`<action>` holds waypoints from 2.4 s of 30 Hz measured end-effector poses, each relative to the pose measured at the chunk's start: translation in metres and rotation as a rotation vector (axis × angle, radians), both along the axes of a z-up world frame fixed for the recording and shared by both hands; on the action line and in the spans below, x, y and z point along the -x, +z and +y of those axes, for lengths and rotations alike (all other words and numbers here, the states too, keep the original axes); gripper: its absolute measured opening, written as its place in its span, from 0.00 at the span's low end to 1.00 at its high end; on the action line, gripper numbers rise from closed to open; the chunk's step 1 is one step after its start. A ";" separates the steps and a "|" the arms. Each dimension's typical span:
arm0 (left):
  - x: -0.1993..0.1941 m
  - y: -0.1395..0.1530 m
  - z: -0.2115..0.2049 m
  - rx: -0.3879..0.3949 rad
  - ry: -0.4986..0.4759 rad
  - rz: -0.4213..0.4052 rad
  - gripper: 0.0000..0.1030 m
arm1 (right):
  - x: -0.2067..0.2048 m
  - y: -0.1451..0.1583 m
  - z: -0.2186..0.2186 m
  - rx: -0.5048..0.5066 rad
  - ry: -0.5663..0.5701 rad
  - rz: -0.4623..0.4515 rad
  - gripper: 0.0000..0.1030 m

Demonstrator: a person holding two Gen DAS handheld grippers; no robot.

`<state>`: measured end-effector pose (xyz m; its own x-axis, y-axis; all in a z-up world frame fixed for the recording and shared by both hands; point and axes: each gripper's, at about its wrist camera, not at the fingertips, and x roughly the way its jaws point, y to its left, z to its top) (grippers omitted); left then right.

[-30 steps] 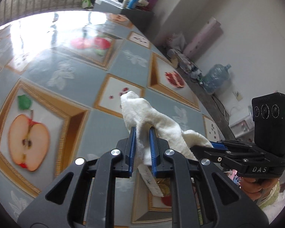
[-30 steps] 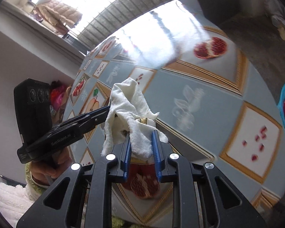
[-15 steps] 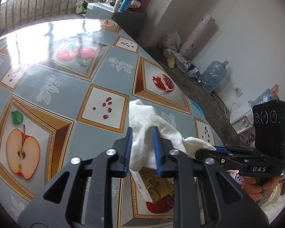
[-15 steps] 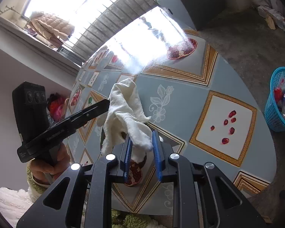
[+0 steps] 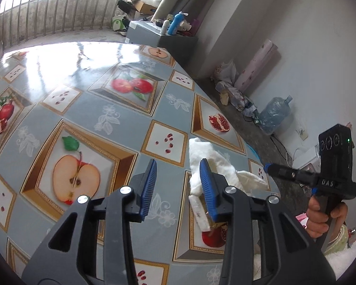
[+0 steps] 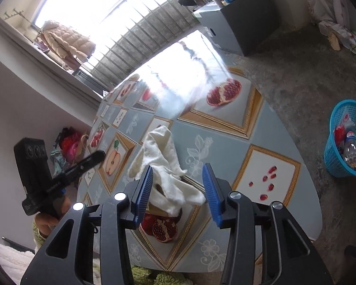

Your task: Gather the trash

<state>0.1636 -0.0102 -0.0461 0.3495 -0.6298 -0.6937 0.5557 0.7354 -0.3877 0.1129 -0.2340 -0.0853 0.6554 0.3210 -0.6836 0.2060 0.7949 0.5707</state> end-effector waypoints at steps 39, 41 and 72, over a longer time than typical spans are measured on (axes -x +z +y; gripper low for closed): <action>0.001 -0.033 -0.045 -0.065 -0.081 0.024 0.14 | 0.038 0.006 -0.017 0.038 0.024 0.026 0.08; 0.000 -0.037 -0.048 -0.077 -0.085 0.032 0.14 | 0.048 -0.008 -0.012 0.002 0.043 0.066 0.08; 0.014 -0.032 -0.016 -0.069 -0.004 0.132 0.46 | 0.017 -0.027 -0.006 0.018 0.022 0.028 0.09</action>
<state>0.1495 -0.0258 -0.0780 0.2496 -0.5803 -0.7752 0.5061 0.7607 -0.4065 0.0954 -0.2397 -0.1121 0.6285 0.3225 -0.7078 0.2040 0.8098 0.5501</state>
